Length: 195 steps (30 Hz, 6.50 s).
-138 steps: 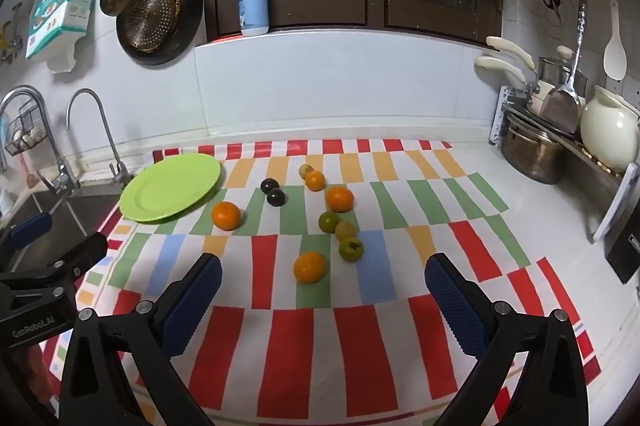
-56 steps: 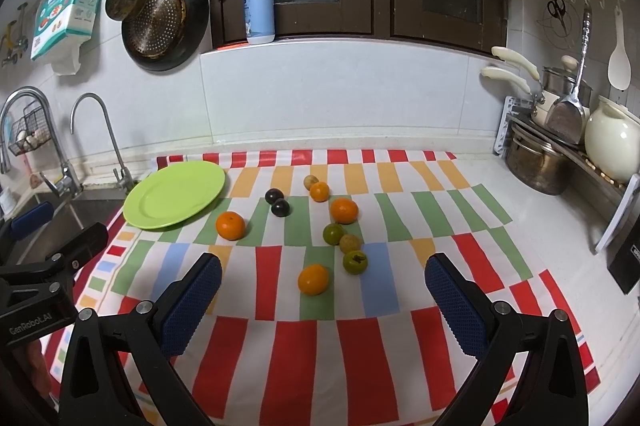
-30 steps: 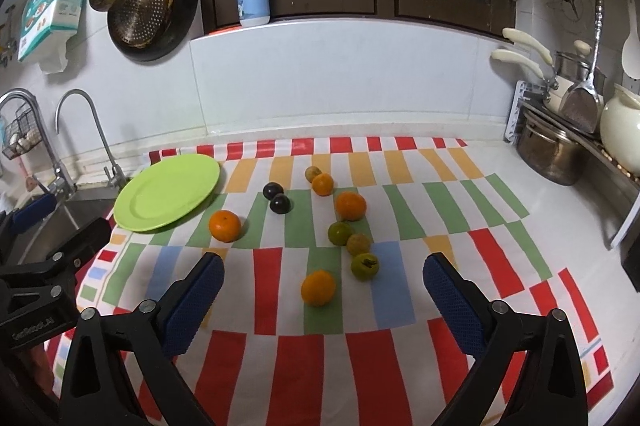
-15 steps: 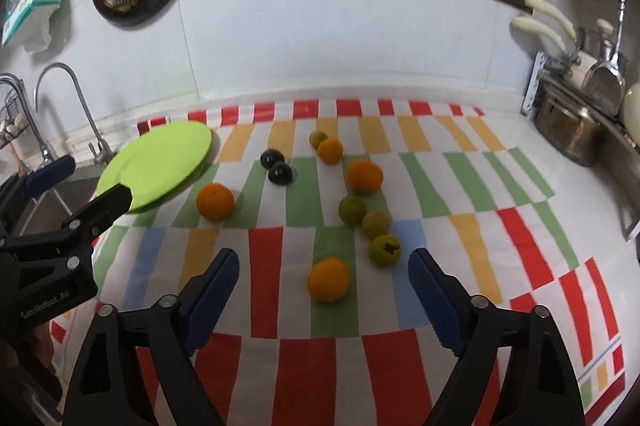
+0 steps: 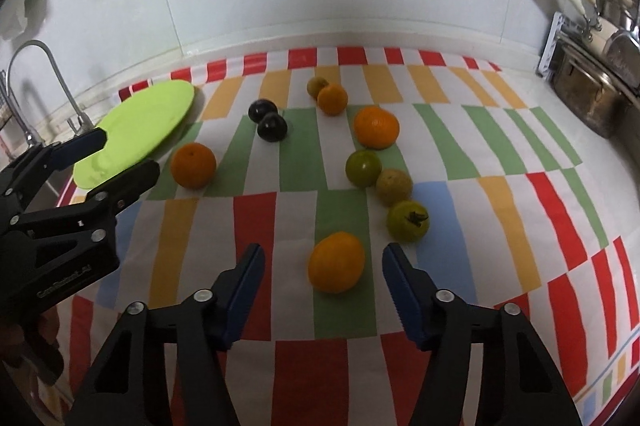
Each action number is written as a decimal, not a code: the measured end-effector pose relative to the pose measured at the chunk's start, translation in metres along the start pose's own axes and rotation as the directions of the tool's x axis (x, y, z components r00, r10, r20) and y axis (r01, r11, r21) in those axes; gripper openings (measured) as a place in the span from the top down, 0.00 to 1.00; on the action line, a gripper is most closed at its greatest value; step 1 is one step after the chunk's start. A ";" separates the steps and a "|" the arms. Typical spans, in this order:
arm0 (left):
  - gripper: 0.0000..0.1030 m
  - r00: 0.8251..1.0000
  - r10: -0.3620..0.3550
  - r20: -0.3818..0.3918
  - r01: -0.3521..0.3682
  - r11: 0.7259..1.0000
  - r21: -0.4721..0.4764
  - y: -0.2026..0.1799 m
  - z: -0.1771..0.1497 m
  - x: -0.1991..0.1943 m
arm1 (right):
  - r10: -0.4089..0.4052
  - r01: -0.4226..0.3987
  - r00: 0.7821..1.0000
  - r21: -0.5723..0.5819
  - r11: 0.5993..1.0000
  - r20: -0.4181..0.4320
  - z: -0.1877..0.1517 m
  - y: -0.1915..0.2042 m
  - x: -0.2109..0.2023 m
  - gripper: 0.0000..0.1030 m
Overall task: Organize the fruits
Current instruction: 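Grasp a mandarin with the right tool while the left tool grasps another mandarin, then carry both held mandarins over the light-green plate with both tools, then lower the mandarins onto the plate and open both tools, then move both open tools back toward the remaining fruit on the cloth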
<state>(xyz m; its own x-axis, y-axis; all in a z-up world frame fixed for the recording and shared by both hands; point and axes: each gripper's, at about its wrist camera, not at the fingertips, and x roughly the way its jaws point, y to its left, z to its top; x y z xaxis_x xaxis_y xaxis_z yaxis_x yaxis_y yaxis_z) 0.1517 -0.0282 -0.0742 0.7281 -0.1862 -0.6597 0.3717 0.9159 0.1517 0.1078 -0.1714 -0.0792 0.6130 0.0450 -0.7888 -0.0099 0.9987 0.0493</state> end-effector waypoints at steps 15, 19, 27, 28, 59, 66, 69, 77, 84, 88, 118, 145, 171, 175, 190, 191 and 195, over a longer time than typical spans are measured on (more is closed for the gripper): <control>0.47 0.994 -0.064 -0.086 0.066 0.998 0.021 -0.007 0.005 0.043 | 0.010 -0.010 0.999 0.013 1.000 -0.050 0.000 -0.006 0.024 0.68; 0.50 0.992 -0.066 -0.106 0.067 0.998 0.006 -0.006 0.006 0.049 | 0.028 -0.027 0.999 0.016 1.000 -0.039 0.006 -0.007 0.027 0.68; 0.60 0.986 -0.109 -0.127 0.101 0.993 -0.064 0.004 0.004 0.052 | 0.064 -0.064 0.998 -0.007 0.998 0.006 0.021 -0.001 0.027 0.68; 0.60 0.986 -0.111 -0.122 0.103 0.992 -0.074 0.006 0.004 0.049 | 0.073 -0.073 0.997 -0.009 0.997 0.008 0.022 0.000 0.027 0.68; 0.60 0.994 0.107 -0.033 -0.112 0.954 -0.280 0.079 -0.015 -0.037 | 0.291 -0.250 0.946 -0.245 0.937 0.144 0.055 0.082 -0.006 0.68; 0.60 0.986 0.166 -0.027 -0.166 0.938 -0.304 0.110 -0.018 -0.035 | 0.350 -0.297 0.923 -0.284 0.912 0.160 0.075 0.113 0.003 0.68; 0.60 0.983 0.184 -0.026 -0.183 0.934 -0.308 0.120 -0.019 -0.032 | 0.370 -0.313 0.916 -0.299 0.902 0.157 0.081 0.126 0.009 0.68; 0.60 0.979 0.199 -0.050 -0.204 0.926 -0.318 0.139 -0.026 -0.016 | 0.412 -0.360 0.904 -0.315 0.878 0.114 0.090 0.150 0.037 0.68; 0.60 0.980 0.184 -0.080 -0.200 0.925 -0.324 0.148 -0.033 0.001 | 0.418 -0.378 0.907 -0.329 0.865 0.057 0.093 0.166 0.067 0.68; 0.60 0.980 0.178 -0.087 -0.197 0.925 -0.326 0.153 -0.034 0.010 | 0.415 -0.380 0.909 -0.332 0.863 0.039 0.095 0.172 0.081 0.68; 0.42 0.973 0.215 -0.079 -0.229 0.913 -0.338 0.159 -0.032 0.003 | 0.404 -0.358 0.911 -0.324 0.876 0.087 0.105 0.171 0.084 0.57; 0.28 0.984 0.099 0.150 -0.064 0.972 -0.225 0.041 0.028 -0.076 | 0.215 -0.154 0.926 -0.208 0.966 0.310 0.072 0.043 -0.053 0.45; 0.28 0.967 -0.088 0.238 0.067 0.993 0.097 -0.051 0.049 -0.074 | 0.004 0.019 0.948 -0.069 0.997 0.318 0.016 -0.046 -0.090 0.45; 0.29 0.959 -0.152 0.240 0.110 0.977 0.180 -0.059 0.052 -0.066 | -0.014 0.027 0.958 -0.042 0.999 0.287 0.009 -0.049 -0.082 0.45; 0.42 0.917 -0.388 0.092 0.327 0.863 0.385 -0.066 0.053 0.007 | -0.081 0.077 0.985 0.031 0.997 0.154 -0.001 -0.048 -0.032 0.45; 0.43 0.913 -0.401 0.080 0.342 0.856 0.389 -0.067 0.052 0.011 | -0.085 0.081 0.985 0.033 0.996 0.147 0.000 -0.047 -0.029 0.45; 0.47 0.893 -0.450 0.015 0.403 0.814 0.418 -0.071 0.050 0.029 | -0.091 0.086 0.989 0.045 0.995 0.118 -0.001 -0.047 -0.016 0.45</control>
<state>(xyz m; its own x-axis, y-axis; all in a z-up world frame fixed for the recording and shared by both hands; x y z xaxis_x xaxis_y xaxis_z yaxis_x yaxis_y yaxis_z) 0.1755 -0.1164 -0.0674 0.4913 -0.5838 -0.6464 0.8371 0.5215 0.1653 0.0975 -0.2188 -0.0699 0.7000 -0.0486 -0.7125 0.0786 0.9969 0.0092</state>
